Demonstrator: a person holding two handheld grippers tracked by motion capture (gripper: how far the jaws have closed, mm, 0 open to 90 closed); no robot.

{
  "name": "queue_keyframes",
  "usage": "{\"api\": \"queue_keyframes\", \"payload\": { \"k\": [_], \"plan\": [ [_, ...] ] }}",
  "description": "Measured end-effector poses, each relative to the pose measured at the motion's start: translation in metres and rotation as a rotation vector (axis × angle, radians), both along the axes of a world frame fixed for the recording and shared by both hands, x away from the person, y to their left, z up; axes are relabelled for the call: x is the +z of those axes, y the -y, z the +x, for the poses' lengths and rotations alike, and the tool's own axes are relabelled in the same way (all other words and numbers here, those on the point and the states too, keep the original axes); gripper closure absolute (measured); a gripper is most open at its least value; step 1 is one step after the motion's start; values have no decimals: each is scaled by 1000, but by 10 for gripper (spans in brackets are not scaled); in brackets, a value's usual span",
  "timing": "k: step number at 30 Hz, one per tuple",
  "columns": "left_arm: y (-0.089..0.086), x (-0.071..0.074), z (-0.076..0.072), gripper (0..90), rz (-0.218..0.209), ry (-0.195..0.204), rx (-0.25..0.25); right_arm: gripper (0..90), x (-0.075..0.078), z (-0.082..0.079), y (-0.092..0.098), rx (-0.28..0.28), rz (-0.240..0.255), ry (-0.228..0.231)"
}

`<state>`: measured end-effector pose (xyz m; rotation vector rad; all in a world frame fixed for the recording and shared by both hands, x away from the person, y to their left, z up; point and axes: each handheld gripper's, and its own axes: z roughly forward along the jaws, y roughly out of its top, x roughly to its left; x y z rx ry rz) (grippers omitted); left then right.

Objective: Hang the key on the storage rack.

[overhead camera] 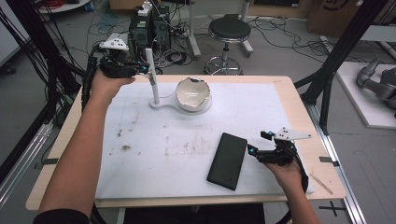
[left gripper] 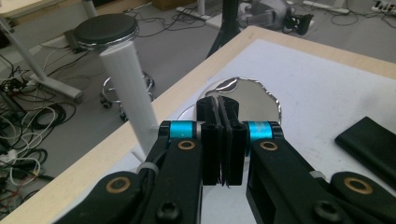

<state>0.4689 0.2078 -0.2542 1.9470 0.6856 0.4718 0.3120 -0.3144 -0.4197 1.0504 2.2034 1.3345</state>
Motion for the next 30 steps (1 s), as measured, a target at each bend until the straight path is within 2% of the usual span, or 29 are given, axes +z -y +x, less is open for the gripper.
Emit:
{"api": "queue_keyframes", "payload": {
  "k": [3,5,17,21,25,28,30],
  "plan": [
    [0,0,4,879,15,-3,15,173,0,0,0,-2,-4,6],
    [-1,0,6,879,4,-5,22,173,0,-1,0,-3,0,4],
    [-2,-5,14,878,4,-25,39,172,0,0,-3,9,-5,2],
    [-4,-5,18,878,-14,-30,45,173,0,-1,-3,8,-6,-2],
    [-4,-5,19,876,-2,-37,49,173,0,-1,-3,12,-6,-1],
    [-2,-6,19,870,10,-37,53,173,0,-1,-4,14,-6,-5],
    [-3,-5,18,854,-4,-22,69,173,0,-1,-4,16,-8,-4]
  ]
}}
